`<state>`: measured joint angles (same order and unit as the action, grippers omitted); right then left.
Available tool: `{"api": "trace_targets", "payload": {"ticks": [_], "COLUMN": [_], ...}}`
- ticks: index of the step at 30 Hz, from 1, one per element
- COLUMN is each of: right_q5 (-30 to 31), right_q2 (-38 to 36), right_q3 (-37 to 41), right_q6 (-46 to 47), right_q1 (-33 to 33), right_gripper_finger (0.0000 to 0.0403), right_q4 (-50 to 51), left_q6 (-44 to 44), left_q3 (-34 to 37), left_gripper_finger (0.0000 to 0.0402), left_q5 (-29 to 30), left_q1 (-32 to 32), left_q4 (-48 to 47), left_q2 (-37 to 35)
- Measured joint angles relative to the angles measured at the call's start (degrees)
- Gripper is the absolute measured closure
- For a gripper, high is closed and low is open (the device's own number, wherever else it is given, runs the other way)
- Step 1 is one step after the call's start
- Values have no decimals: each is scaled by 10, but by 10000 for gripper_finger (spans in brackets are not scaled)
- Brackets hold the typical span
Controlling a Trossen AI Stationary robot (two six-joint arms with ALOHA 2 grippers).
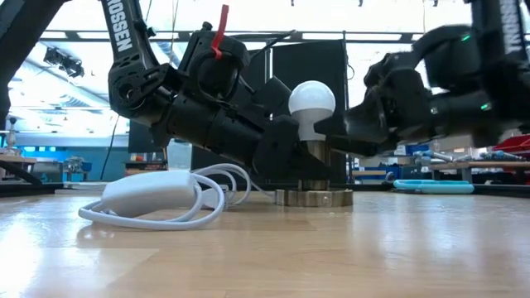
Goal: Screw lightbulb
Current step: Remove the white lightbulb from the silver lamp
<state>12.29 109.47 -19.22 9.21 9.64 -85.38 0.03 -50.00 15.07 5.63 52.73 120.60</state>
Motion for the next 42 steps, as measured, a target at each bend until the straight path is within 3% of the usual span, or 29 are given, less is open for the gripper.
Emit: {"api": "trace_targets", "payload": {"ticks": [6,10,18,42], "right_q5": [283,363,389,419], "right_q2": [1,1,1,1], "right_q3": [-50,-87,-140,-147], "right_q6": [8,28,121,101], "right_q1": [106,125,101,94], "right_gripper_finger": [144,154,172,185], "right_q4": [77,126,267,270], "left_q6": [-5,-5,-9,-10], "left_q3": [0,0,0,-1], "left_gripper_finger": [213,213,213,213], "left_q5": [9,16,20,22], "left_q1": [0,0,-1,-1], "left_q4": [-1,0,-1,-2], "left_q2": [0,0,0,0]}}
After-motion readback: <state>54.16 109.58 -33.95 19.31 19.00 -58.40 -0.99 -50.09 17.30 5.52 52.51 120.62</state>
